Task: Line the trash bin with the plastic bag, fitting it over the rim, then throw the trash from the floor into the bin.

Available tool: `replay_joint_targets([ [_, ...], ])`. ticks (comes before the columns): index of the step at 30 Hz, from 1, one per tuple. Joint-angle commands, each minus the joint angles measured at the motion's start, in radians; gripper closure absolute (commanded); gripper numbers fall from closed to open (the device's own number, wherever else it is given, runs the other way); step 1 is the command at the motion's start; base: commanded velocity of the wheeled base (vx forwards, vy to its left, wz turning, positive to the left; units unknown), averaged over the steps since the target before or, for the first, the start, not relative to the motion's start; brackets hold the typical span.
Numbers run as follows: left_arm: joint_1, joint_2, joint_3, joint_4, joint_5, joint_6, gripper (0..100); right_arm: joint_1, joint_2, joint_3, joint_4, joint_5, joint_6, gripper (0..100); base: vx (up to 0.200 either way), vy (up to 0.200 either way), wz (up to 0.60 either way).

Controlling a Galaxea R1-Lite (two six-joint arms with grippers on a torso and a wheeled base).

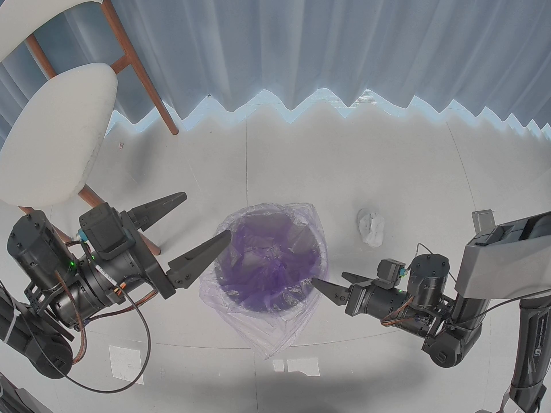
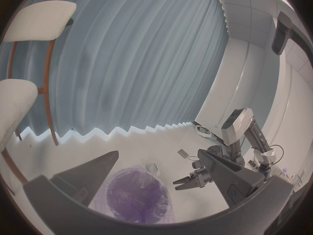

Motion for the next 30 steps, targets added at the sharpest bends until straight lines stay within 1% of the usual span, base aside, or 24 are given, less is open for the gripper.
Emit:
replay_joint_targets([
  [1, -0.004, 0.094, -0.053, -0.004, 0.047, -0.005, 0, 0.01, 0.088, 0.014, -0.01, 0.003, -0.035, 0, 0.0, 0.0, 0.0],
  [3, -0.008, 0.148, -0.096, -0.007, 0.037, -0.043, 0, 0.015, 0.093, 0.016, -0.01, 0.003, -0.037, 0, 0.0, 0.0, 0.0],
  [8, 0.001, 0.165, -0.106, -0.006, 0.036, -0.083, 0, 0.038, 0.114, 0.019, -0.011, 0.002, -0.042, 0, -0.2, 0.0, 0.0],
  [9, 0.001, 0.163, -0.105, -0.006, 0.036, -0.094, 0, 0.048, 0.139, 0.017, -0.011, -0.001, -0.054, 0, -0.2, 0.0, 0.0],
  [10, 0.001, 0.163, -0.105, -0.006, 0.036, -0.094, 0, 0.048, 0.14, 0.017, -0.011, -0.001, -0.055, 0, -0.2, 0.0, 0.0],
  [12, -0.004, 0.157, -0.103, -0.006, 0.037, -0.094, 0, 0.05, 0.177, 0.017, -0.014, -0.003, -0.1, 0, -0.2, 0.0, 0.0],
  [14, -0.005, 0.156, -0.1, -0.006, 0.037, -0.091, 0, 0.05, 0.194, 0.008, -0.016, -0.003, -0.121, 0, -0.2, 0.0, 0.0],
  [18, -0.015, 0.162, -0.1, -0.007, 0.051, -0.08, 0, 0.053, 0.193, -0.003, -0.016, -0.003, -0.121, 0, -0.2, 0.0, 0.0],
  [22, -0.018, 0.151, -0.129, -0.007, 0.091, -0.083, 0, 0.055, 0.194, -0.024, -0.017, -0.004, -0.118, 0, 0.0, 0.0, 0.0],
  [30, -0.062, 0.136, -0.201, -0.007, 0.094, -0.125, 0, 0.088, 0.194, -0.09, -0.017, -0.017, -0.115, 0, 0.0, 0.0, 0.0],
])
